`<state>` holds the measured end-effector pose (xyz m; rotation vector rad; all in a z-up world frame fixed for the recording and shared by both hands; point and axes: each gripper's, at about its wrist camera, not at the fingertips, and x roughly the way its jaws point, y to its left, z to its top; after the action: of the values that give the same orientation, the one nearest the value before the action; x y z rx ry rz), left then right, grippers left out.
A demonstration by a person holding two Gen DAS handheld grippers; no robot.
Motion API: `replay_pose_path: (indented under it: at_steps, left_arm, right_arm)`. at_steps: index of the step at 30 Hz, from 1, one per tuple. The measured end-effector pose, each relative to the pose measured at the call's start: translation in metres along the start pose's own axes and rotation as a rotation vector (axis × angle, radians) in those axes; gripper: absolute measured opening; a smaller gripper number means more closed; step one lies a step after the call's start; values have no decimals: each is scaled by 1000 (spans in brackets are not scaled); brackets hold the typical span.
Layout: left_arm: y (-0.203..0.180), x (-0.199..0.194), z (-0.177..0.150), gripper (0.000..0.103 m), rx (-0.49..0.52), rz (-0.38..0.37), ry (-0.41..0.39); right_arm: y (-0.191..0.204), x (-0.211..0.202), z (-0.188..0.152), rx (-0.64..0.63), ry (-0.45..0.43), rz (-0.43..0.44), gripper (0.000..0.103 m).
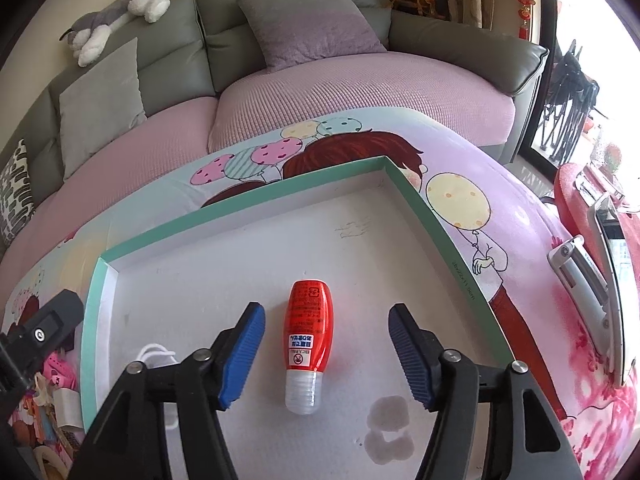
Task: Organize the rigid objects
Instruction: 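Carry both items into the tray and open both tools to release them, then move both tools back toward the remaining objects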
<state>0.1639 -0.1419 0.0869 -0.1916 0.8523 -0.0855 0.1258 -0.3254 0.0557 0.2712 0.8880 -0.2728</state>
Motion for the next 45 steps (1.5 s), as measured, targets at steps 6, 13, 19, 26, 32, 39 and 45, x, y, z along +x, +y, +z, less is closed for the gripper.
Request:
replay_pose_path:
  at_steps: [6, 13, 19, 26, 32, 39, 45]
  left_arm:
    - [16, -2, 3, 96, -29, 73, -14]
    - [30, -9, 5, 100, -61, 132, -73]
    - [51, -14, 6, 100, -136, 136, -92]
    - [66, -20, 8, 100, -159, 176, -108]
    - [73, -34, 10, 100, -184, 188, -139]
    - [101, -63, 2, 100, -270, 220, -187]
    - [143, -86, -13, 100, -342, 302, -199]
  right_arm:
    - [-1, 1, -1, 18, -1, 23, 94]
    - [1, -1, -1, 14, -22, 35, 103]
    - [6, -2, -1, 24, -18, 92, 103]
    - [8, -7, 0, 45, -36, 132, 103]
    - [21, -11, -1, 15, -46, 153, 103]
    - [45, -31, -2, -45, -113, 217, 103]
    - [83, -47, -9, -133, -115, 360, 103]
